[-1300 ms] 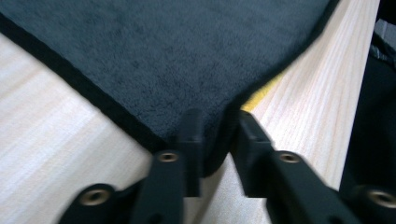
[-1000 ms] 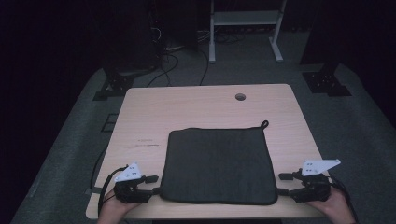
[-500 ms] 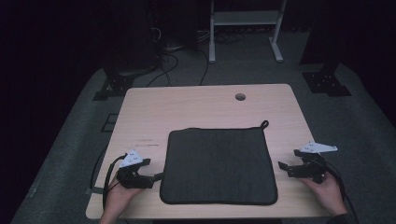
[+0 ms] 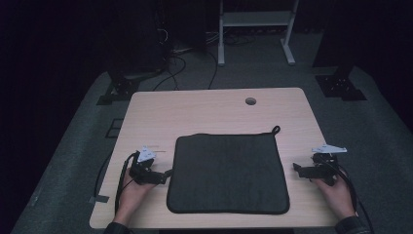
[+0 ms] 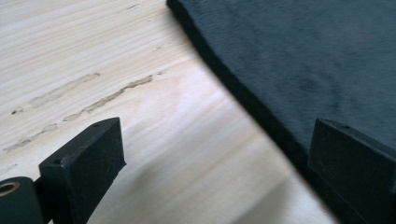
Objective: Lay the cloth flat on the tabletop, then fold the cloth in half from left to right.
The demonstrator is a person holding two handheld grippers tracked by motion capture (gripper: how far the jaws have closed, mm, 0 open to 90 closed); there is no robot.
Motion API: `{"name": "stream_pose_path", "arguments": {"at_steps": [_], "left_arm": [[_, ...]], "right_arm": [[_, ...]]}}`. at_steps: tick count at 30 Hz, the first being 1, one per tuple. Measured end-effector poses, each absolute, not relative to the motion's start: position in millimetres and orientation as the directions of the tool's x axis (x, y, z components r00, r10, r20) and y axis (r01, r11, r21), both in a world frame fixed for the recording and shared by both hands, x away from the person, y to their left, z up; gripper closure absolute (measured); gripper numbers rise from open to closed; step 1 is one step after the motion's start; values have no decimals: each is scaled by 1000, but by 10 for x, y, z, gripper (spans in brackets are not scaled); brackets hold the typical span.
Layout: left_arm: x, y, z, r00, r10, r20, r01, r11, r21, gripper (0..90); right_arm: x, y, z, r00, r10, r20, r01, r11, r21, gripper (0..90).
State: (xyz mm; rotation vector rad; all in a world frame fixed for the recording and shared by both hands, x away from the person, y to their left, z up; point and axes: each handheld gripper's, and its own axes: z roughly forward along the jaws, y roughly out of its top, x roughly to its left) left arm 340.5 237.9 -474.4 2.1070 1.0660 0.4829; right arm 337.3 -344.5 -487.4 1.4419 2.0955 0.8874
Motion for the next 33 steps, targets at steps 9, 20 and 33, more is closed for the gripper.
{"name": "stream_pose_path", "arguments": {"at_steps": [9, 20, 33], "left_arm": [[3453, 2403, -4790, 562, 827, 29, 556, -404, 727, 28], [3575, 2294, -4801, 564, 826, 25, 546, -395, 739, 29], [3645, 2176, -4818, 560, 827, 37, 543, -400, 738, 45]], "right_arm": [[3380, -3457, -4876, -348, 937, 13, 660, 235, 714, 17], [3380, -3457, -4876, -348, 937, 13, 660, 235, 714, 17], [3380, -3457, -4876, -348, 938, 13, 660, 235, 714, 17]]}}
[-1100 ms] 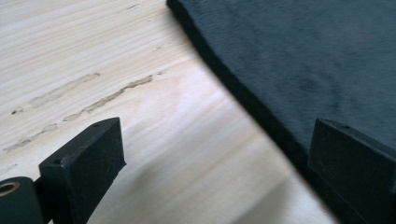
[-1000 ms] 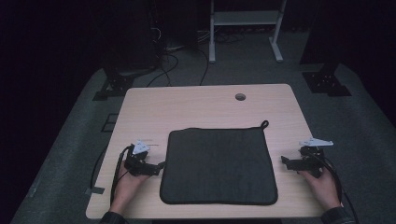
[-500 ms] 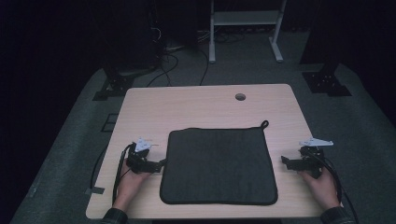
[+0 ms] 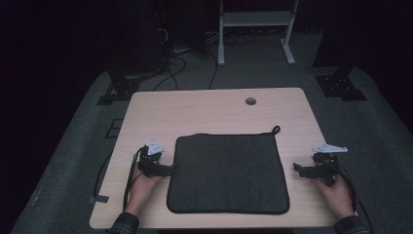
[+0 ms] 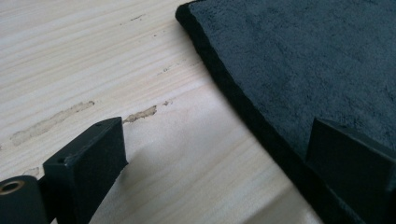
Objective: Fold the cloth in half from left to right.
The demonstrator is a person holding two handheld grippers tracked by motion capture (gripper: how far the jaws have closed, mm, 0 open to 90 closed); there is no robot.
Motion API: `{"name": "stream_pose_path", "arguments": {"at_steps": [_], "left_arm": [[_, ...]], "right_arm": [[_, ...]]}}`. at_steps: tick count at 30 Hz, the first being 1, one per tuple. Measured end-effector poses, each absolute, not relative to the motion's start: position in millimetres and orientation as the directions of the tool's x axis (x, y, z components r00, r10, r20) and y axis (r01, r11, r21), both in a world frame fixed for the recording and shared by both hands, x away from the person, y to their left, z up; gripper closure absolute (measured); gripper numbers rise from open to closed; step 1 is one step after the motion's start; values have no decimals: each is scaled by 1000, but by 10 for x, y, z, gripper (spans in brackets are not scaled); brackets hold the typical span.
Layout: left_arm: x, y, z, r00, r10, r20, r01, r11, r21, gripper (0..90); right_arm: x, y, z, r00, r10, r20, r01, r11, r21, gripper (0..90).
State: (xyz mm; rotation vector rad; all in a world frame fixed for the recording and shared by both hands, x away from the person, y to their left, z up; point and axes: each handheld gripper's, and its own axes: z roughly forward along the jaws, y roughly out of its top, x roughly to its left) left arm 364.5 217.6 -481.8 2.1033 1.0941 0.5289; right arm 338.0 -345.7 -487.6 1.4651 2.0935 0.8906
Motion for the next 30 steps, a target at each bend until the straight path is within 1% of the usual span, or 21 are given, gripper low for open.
{"name": "stream_pose_path", "arguments": {"at_steps": [3, 4, 5, 7, 9, 14, 17, 20, 24, 28, 30], "left_arm": [[3638, 2171, -4819, 558, 829, 39, 544, -401, 737, 59], [3640, 2176, -4819, 559, 829, 33, 547, -399, 736, 60], [3640, 2191, -4818, 569, 822, 13, 550, -392, 738, 79], [3616, 2203, -4812, 586, 810, 5, 532, -390, 751, 189], [3601, 2196, -4809, 600, 800, 7, 521, -398, 755, 256], [3539, 2168, -4804, 630, 777, 3, 495, -404, 769, 469], [3513, 2149, -4802, 633, 774, -6, 495, -399, 772, 552], [3492, 2138, -4803, 629, 777, -14, 499, -390, 774, 610], [3451, 2104, -4805, 619, 784, -38, 512, -366, 777, 725], [3437, 2086, -4806, 613, 789, -54, 524, -354, 775, 789], [3436, 2083, -4807, 612, 788, -71, 532, -344, 773, 838]], "right_arm": [[3379, -3456, -4876, -347, 938, 14, 660, 233, 715, 17], [3378, -3456, -4876, -347, 938, 14, 660, 233, 714, 17], [3378, -3455, -4876, -347, 938, 14, 660, 233, 715, 17], [3378, -3456, -4876, -347, 938, 14, 660, 233, 715, 17], [3377, -3455, -4876, -346, 938, 14, 660, 233, 714, 17], [3377, -3455, -4876, -346, 938, 14, 660, 233, 715, 17], [3375, -3455, -4876, -346, 938, 14, 660, 233, 714, 17], [3375, -3455, -4876, -346, 938, 14, 660, 233, 714, 17], [3371, -3455, -4877, -347, 938, 13, 659, 235, 714, 17], [3370, -3456, -4877, -347, 938, 12, 659, 235, 714, 17], [3369, -3455, -4877, -346, 938, 11, 660, 235, 714, 17]]}}
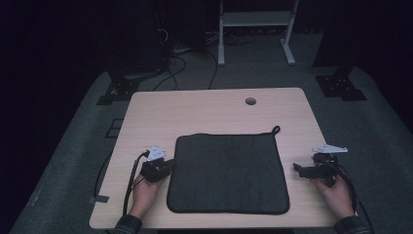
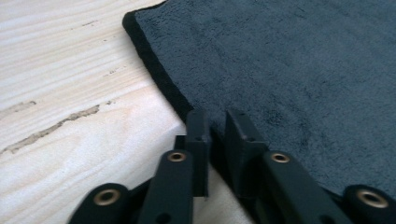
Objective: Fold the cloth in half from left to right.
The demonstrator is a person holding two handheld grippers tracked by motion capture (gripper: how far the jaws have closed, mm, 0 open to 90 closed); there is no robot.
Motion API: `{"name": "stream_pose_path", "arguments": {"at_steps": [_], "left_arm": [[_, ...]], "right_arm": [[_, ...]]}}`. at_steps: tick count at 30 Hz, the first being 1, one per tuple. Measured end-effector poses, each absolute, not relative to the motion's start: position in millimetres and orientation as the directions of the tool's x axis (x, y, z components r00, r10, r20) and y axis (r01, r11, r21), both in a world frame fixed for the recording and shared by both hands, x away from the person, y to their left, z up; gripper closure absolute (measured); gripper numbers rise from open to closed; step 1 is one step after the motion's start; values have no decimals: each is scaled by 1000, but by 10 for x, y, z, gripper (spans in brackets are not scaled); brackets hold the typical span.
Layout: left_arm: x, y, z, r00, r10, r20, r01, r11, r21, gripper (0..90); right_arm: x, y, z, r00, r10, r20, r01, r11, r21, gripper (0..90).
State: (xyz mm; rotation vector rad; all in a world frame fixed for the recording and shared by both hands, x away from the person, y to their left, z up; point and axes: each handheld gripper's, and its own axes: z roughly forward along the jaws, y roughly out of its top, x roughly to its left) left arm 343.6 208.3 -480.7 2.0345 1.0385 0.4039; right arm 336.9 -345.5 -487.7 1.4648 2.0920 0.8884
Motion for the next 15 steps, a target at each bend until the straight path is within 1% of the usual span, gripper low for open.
{"name": "stream_pose_path", "arguments": {"at_steps": [5, 11, 15], "left_arm": [[3434, 2070, -4797, 607, 791, -72, 540, -344, 768, 865], [3450, 2138, -4777, 602, 791, -108, 556, -319, 767, 869], [3434, 2212, -4750, 595, 795, -115, 563, -310, 766, 869]], "right_arm": [[3369, -3455, -4877, -346, 938, 11, 660, 235, 714, 17], [3370, -3455, -4877, -347, 938, 11, 659, 235, 714, 17], [3369, -3455, -4876, -347, 938, 12, 659, 235, 714, 17]]}}
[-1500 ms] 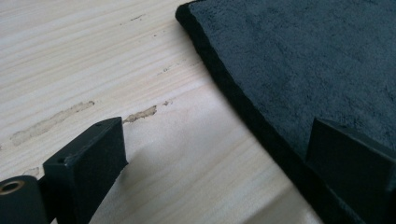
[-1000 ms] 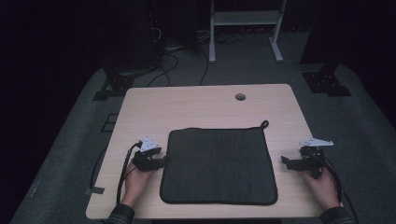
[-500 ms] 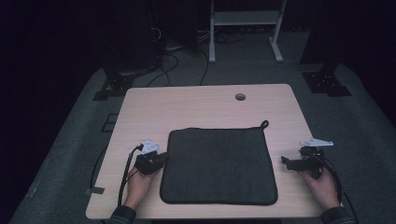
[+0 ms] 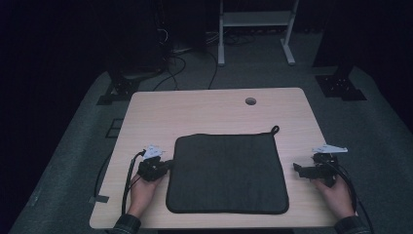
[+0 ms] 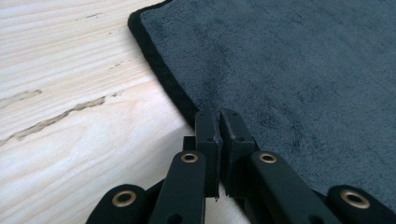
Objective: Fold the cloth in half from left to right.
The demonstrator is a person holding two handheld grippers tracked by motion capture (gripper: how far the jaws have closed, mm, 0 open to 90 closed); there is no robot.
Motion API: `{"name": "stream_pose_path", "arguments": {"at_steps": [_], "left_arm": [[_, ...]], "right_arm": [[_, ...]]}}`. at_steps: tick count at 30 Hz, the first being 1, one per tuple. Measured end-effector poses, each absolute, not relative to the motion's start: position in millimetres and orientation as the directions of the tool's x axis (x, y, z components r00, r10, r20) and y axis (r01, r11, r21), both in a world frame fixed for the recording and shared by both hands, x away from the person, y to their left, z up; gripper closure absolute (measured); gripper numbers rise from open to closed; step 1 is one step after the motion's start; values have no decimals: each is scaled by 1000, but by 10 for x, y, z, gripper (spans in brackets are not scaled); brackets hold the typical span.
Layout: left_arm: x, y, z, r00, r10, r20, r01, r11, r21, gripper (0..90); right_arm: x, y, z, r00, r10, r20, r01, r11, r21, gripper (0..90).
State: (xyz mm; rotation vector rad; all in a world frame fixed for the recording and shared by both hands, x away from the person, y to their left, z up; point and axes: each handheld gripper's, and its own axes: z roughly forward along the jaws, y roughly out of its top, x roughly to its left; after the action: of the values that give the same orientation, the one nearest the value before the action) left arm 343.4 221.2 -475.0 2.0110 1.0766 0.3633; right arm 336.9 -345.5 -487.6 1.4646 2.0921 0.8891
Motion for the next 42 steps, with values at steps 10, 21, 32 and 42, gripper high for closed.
{"name": "stream_pose_path", "arguments": {"at_steps": [10, 21, 32, 42], "left_arm": [[3375, 2631, -4702, 516, 847, -125, 592, -248, 767, 868], [3353, 2599, -4564, 551, 811, -199, 561, -184, 807, 867], [3440, 2244, -4445, 640, 736, -220, 519, -203, 830, 864], [3504, 1915, -4436, 703, 670, -237, 505, -236, 830, 864]], "right_arm": [[3366, -3454, -4877, -345, 938, 13, 659, 233, 715, 17], [3365, -3453, -4877, -345, 938, 14, 660, 232, 715, 17], [3366, -3453, -4877, -345, 939, 14, 660, 232, 715, 17], [3365, -3453, -4877, -345, 939, 14, 660, 232, 715, 17]]}}
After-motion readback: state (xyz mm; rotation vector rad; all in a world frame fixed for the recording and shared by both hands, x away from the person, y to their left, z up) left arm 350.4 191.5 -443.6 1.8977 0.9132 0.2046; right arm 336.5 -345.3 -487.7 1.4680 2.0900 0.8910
